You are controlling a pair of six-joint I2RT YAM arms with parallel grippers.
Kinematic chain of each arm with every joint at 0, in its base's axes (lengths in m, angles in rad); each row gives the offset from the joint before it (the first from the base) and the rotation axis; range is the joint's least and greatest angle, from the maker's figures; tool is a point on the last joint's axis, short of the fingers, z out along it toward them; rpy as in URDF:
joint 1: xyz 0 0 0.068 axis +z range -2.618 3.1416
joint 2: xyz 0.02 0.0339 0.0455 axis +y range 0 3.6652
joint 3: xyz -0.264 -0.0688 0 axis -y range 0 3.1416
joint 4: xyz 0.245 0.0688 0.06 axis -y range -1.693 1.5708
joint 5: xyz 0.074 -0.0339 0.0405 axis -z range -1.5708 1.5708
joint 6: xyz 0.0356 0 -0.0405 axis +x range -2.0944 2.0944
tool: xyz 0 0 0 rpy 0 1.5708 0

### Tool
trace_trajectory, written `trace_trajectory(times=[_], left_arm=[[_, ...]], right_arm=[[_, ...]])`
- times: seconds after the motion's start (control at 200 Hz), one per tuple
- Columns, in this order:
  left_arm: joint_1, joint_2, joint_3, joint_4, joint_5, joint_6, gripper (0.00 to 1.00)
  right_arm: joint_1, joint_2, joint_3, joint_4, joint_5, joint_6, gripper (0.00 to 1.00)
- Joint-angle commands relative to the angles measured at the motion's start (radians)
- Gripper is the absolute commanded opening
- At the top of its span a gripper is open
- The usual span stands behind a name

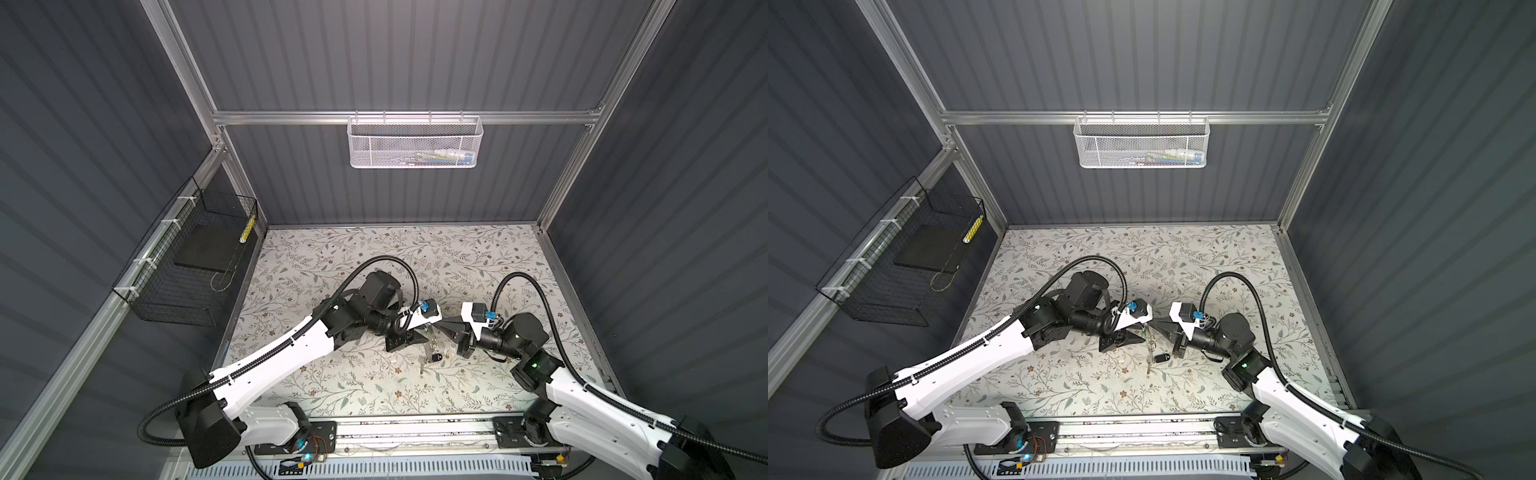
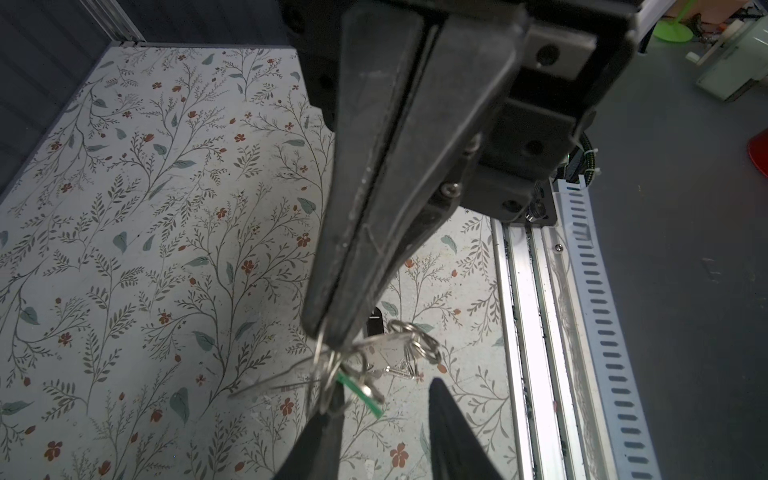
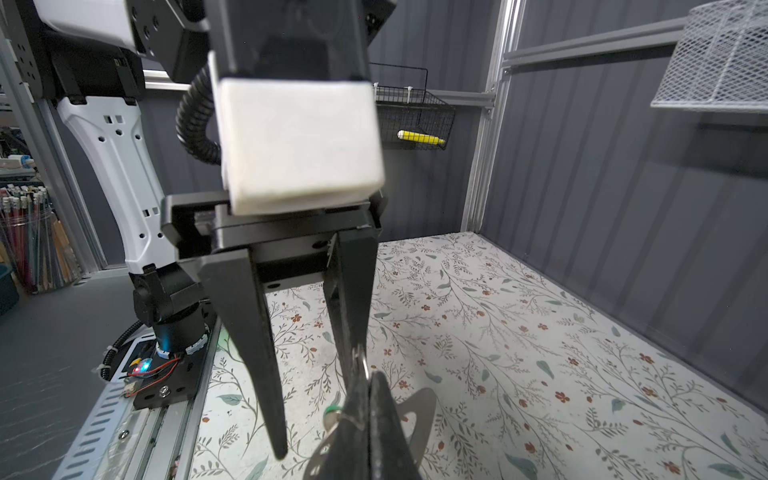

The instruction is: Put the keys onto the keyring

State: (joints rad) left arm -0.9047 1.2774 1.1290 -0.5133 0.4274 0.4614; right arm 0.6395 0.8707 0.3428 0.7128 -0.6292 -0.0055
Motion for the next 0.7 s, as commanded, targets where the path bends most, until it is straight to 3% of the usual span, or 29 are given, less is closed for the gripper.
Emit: trace_trajectory(times=[0.0,0.16,0.455,0.695], left_arm=[[-0.002,-0.024,-0.029,0.093,0.015,-0.048,0.34],[-0.002,-0.027,-0.039,0.114,0.025,-0.062,0.34],[-0.002,-0.097,-0.032,0.061,-0.07,-0.019,0.34],[-0.003,-0.077,0.017,0.053,-0.036,0.002,0.3]], right_arm=[[-0.001,-0.001,-0.004,0.107,-0.011,0.036,0.0],[-0.001,-0.008,-0.005,0.112,-0.003,0.044,0.0],[0.0,0.0,-0.019,0.121,0.003,0.047,0.0],[-0.001,0.008,-0.018,0.129,-0.015,0.053,0.0]])
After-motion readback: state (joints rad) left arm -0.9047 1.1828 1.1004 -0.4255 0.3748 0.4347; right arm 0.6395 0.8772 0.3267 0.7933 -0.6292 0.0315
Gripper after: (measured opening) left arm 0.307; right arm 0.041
